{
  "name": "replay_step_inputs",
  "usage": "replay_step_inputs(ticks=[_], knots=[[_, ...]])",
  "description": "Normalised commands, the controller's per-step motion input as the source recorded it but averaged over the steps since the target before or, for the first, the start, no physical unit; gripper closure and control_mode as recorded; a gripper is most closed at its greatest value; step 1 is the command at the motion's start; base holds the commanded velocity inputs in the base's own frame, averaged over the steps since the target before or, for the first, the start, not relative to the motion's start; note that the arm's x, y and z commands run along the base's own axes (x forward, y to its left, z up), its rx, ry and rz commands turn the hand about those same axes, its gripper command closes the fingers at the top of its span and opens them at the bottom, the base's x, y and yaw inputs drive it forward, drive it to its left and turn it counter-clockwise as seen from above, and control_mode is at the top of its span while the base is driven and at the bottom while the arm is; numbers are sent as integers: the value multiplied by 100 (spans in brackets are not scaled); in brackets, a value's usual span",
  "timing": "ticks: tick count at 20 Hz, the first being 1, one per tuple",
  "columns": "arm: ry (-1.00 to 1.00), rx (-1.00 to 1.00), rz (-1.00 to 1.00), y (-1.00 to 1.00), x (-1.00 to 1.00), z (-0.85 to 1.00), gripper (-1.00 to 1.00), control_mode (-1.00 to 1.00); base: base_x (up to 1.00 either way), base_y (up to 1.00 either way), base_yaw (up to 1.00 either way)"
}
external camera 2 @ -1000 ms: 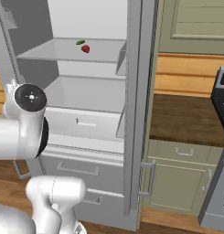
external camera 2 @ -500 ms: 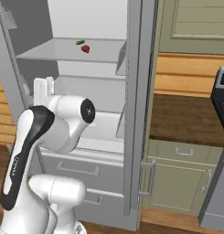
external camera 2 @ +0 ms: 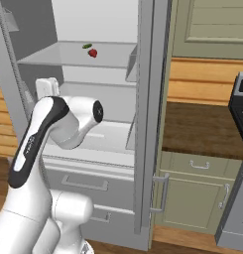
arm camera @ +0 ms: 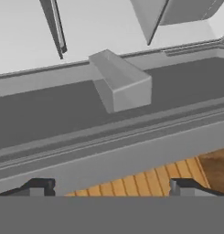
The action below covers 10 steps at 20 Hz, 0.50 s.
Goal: Take the strawberry from the fridge and place it on top of the pancake, located on the dining counter.
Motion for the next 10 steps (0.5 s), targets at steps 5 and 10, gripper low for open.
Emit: replay_step_inputs(ticks=[5, 10], knots=[[-17, -5, 0, 78, 41, -1, -100, -100, 0, 0, 0], [-8, 0, 0, 38, 18, 0, -100, -100, 0, 0, 0]])
